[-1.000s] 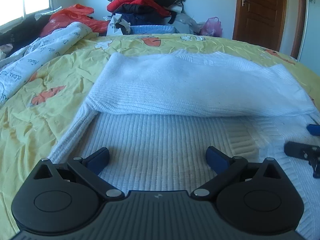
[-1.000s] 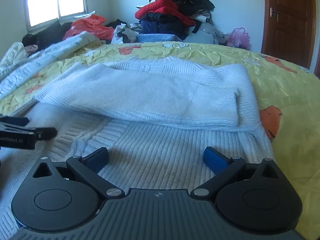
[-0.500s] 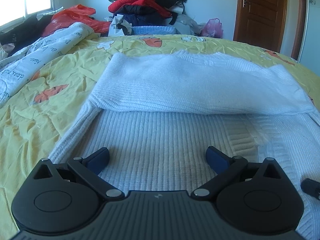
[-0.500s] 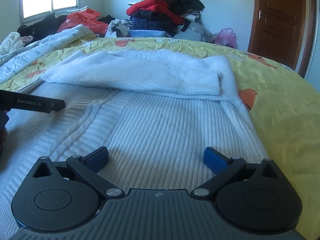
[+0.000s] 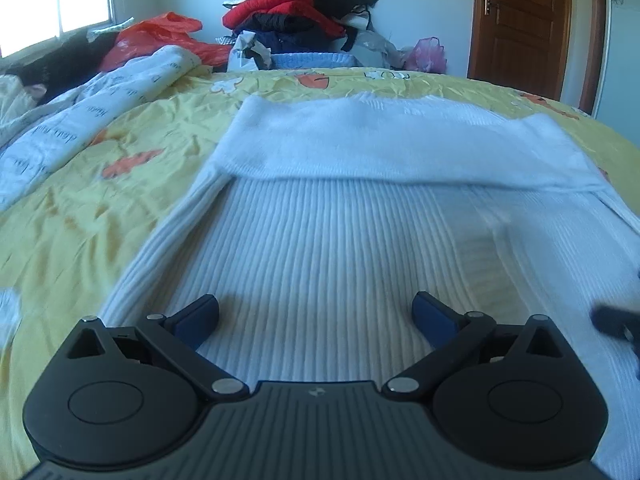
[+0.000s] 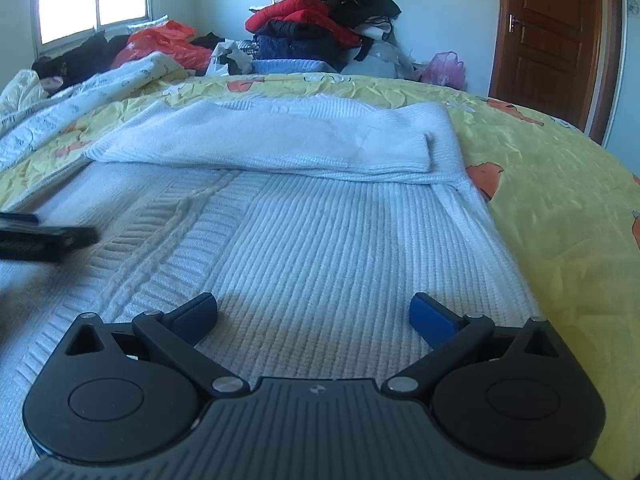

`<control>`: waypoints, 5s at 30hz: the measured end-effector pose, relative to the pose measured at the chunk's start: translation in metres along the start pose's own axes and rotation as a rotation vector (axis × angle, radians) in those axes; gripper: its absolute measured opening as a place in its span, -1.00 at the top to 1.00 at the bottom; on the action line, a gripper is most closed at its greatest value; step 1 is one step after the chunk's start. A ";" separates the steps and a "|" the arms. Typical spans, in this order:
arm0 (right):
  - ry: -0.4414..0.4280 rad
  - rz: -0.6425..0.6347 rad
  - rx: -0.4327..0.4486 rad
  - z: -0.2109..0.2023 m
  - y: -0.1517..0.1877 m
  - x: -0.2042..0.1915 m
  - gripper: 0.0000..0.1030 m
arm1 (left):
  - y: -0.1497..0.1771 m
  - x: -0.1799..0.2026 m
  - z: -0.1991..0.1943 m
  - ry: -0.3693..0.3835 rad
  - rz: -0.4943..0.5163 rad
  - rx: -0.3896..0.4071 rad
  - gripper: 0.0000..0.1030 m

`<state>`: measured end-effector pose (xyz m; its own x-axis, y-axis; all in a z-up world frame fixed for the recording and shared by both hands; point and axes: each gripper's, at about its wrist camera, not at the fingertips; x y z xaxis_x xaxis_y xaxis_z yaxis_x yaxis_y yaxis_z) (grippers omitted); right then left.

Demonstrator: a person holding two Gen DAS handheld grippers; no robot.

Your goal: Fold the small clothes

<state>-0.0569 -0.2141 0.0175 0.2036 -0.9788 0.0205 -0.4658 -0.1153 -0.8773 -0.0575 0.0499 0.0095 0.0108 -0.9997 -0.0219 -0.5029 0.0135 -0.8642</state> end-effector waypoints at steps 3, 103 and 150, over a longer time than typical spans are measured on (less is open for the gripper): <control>0.000 0.000 -0.017 0.004 -0.003 -0.001 -0.96 | 0.006 -0.002 -0.012 0.008 -0.004 0.008 -1.00; -0.017 0.013 0.006 -0.033 0.017 -0.008 -0.95 | 0.024 -0.006 -0.040 0.036 0.009 0.033 -1.00; -0.168 0.389 -0.085 -0.144 0.051 0.093 -0.43 | 0.048 -0.123 -0.107 0.262 -0.340 -0.087 -1.00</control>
<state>-0.1858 -0.3352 0.0434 0.1326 -0.9118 -0.3886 -0.6032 0.2369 -0.7616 -0.1756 0.1714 0.0249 -0.0256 -0.9186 0.3943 -0.5796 -0.3077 -0.7545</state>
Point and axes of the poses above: each gripper's, at about its wrist camera, not at the fingertips, and z roughly the way its jaws point, x to its right, y to its underside, and after that the axes turned 12 degrees about x, right-handed
